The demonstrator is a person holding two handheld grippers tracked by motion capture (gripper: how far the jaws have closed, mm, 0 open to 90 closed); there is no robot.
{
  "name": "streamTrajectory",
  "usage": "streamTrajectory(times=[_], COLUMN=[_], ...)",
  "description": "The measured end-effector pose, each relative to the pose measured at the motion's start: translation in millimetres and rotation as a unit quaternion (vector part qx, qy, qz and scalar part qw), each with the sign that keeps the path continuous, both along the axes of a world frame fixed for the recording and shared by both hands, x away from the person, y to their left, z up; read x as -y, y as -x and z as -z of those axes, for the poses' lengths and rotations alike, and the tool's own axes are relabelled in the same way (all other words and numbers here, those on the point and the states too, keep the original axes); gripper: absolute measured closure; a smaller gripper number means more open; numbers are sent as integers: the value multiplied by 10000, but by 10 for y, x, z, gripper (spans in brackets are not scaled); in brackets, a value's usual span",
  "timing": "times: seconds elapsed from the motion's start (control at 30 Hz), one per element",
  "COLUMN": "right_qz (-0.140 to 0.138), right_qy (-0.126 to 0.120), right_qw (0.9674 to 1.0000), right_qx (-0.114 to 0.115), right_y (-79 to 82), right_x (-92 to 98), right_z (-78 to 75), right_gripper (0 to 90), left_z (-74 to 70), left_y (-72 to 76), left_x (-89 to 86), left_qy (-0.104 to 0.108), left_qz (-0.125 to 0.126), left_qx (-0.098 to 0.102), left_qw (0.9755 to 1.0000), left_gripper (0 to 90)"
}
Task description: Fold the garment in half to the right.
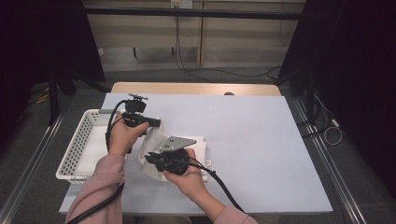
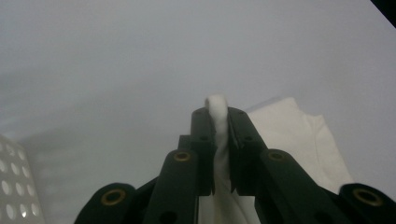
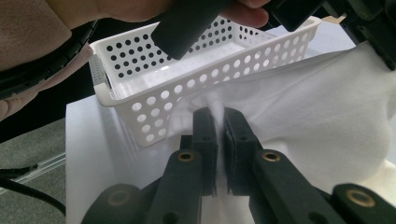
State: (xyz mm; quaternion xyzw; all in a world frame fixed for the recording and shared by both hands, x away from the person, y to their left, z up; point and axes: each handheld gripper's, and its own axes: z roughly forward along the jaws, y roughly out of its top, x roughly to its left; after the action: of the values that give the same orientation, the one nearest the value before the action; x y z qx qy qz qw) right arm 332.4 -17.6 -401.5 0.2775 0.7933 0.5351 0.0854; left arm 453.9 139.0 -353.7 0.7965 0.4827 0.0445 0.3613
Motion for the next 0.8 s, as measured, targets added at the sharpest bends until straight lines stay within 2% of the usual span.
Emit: streamTrajectory(times=[0.8], right_qz=[108], right_qy=[-10], right_qw=[9999], right_qx=[-38], right_y=[11], right_x=[225], right_z=[-3], right_gripper=[854], left_z=[16], left_y=[-34], left_x=[247], left_qy=[19], left_qz=[171], left_qx=[-18], left_qw=[9999], left_gripper=[824])
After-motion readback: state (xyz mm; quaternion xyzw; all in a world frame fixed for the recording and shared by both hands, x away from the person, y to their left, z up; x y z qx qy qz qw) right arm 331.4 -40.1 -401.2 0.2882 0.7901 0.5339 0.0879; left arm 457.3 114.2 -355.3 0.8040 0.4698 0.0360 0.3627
